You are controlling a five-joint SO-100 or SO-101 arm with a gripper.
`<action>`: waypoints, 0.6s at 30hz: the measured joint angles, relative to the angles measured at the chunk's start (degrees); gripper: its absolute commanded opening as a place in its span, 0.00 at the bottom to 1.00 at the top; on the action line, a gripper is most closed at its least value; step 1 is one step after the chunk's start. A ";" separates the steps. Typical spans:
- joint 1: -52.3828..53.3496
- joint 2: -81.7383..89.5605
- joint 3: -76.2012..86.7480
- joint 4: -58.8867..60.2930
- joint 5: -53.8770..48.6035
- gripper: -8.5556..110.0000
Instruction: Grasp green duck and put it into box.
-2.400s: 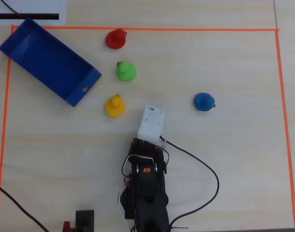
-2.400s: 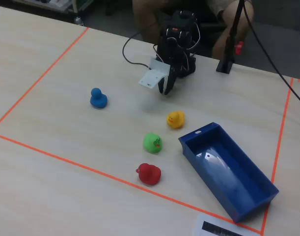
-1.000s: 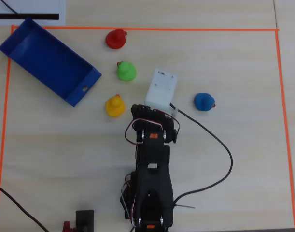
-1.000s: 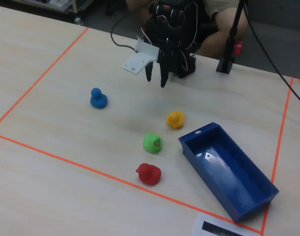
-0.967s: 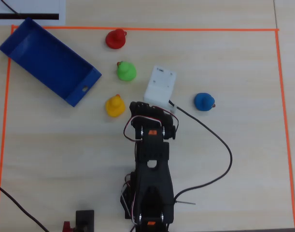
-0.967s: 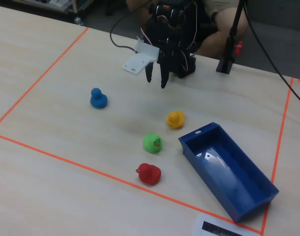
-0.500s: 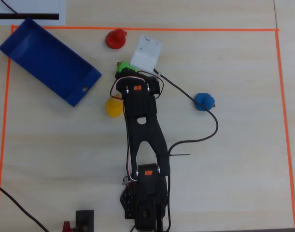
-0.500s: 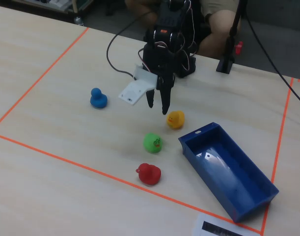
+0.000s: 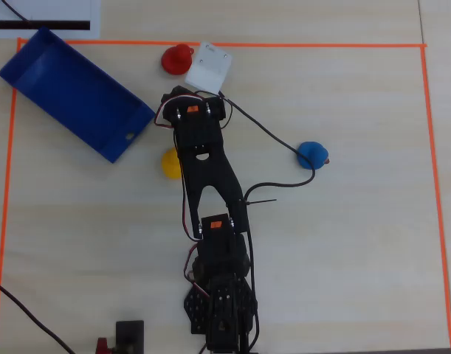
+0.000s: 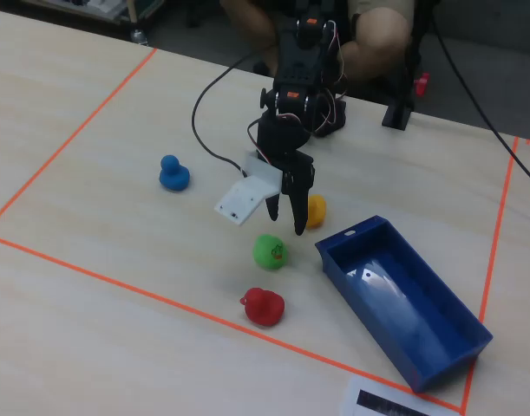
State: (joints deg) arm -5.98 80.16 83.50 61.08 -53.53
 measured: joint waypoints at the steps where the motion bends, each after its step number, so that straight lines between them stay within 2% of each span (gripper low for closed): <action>1: 0.00 -0.44 -0.70 0.00 0.09 0.29; 18: 0.00 -7.82 -6.06 -0.35 0.18 0.28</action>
State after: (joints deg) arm -5.98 72.33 77.43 60.73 -53.35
